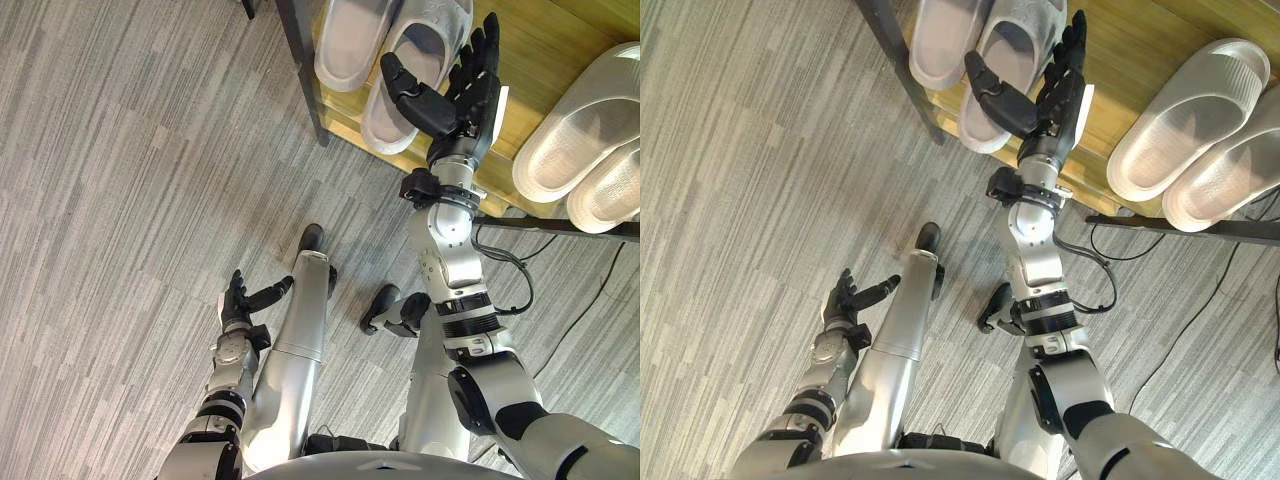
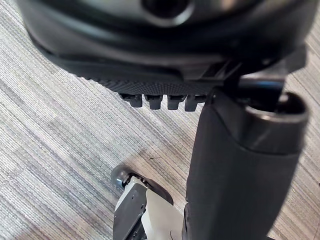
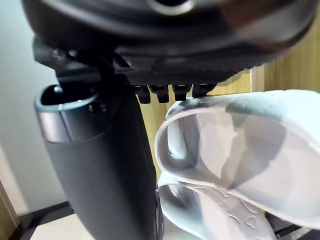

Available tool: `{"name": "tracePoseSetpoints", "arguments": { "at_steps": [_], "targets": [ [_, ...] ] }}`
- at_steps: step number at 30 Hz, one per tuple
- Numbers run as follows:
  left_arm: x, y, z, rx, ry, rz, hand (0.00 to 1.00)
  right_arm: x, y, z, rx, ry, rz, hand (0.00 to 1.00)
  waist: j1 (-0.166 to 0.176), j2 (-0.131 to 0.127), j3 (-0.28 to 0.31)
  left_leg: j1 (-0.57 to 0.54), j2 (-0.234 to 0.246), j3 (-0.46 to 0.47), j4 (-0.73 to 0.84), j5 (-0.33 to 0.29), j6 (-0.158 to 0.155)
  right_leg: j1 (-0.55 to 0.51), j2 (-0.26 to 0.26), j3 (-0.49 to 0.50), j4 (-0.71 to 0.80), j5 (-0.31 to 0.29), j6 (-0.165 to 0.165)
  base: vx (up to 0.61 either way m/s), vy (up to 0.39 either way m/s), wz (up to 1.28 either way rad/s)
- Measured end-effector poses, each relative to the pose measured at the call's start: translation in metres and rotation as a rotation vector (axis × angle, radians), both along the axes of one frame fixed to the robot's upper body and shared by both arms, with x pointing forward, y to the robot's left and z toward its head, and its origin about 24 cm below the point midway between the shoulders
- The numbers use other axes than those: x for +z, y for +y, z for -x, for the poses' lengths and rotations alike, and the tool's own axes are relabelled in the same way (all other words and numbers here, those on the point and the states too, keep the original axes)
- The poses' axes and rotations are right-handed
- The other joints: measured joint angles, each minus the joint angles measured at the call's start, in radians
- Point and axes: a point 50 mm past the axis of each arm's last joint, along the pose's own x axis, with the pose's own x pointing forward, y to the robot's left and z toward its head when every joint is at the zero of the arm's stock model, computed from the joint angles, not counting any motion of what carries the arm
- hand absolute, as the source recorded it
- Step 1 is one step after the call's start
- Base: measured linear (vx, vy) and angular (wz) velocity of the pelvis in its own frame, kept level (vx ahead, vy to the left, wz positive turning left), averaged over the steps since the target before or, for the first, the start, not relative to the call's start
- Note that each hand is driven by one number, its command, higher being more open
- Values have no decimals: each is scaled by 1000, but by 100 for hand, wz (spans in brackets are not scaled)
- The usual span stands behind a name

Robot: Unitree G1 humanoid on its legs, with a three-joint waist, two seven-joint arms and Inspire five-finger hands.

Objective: Organize the slippers on the shoe rack

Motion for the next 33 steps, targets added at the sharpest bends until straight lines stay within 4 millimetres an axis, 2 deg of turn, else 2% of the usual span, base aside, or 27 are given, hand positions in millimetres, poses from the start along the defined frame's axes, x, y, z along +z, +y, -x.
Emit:
{"name": "tracePoseSetpoints", "arguments": {
  "at_steps": [5, 10, 25, 32, 33],
  "targets": [
    [-2, -4, 0, -5, 7, 14, 100, 18, -6, -8, -16, -24, -53, 100, 12, 19, -2, -15, 1, -2, 10, 0, 0, -13, 1, 0, 10, 0, 0, 7, 33, 0],
    [-2, -6, 0, -12, 6, 20, 100, 30, -11, -14, -28, -30, -110, 100, 18, 24, -2, -18, 0, -3, 13, 1, -1, -15, 0, -1, 14, -1, -2, 11, 34, 0],
    [-3, -9, 1, -15, 9, 31, 100, 41, -18, -18, -54, -38, -156, 100, 28, 36, -6, -36, 2, -8, 24, 6, -7, -19, -9, -22, 36, -14, -15, 8, 36, 4],
    [-4, -8, 1, -7, 17, 25, 100, 33, -3, -16, 21, -43, -293, 100, 25, 36, -6, -24, 12, -4, 25, 9, -13, -12, 0, -17, 34, -14, -15, 14, 47, -4],
    [-4, -8, 1, -2, 22, 11, 100, 14, 9, -13, 67, -7, -310, 100, 23, 36, -10, 7, 22, 3, 5, 9, -15, 8, 6, -12, 24, -13, -15, 21, 82, -8]
  ]
}}
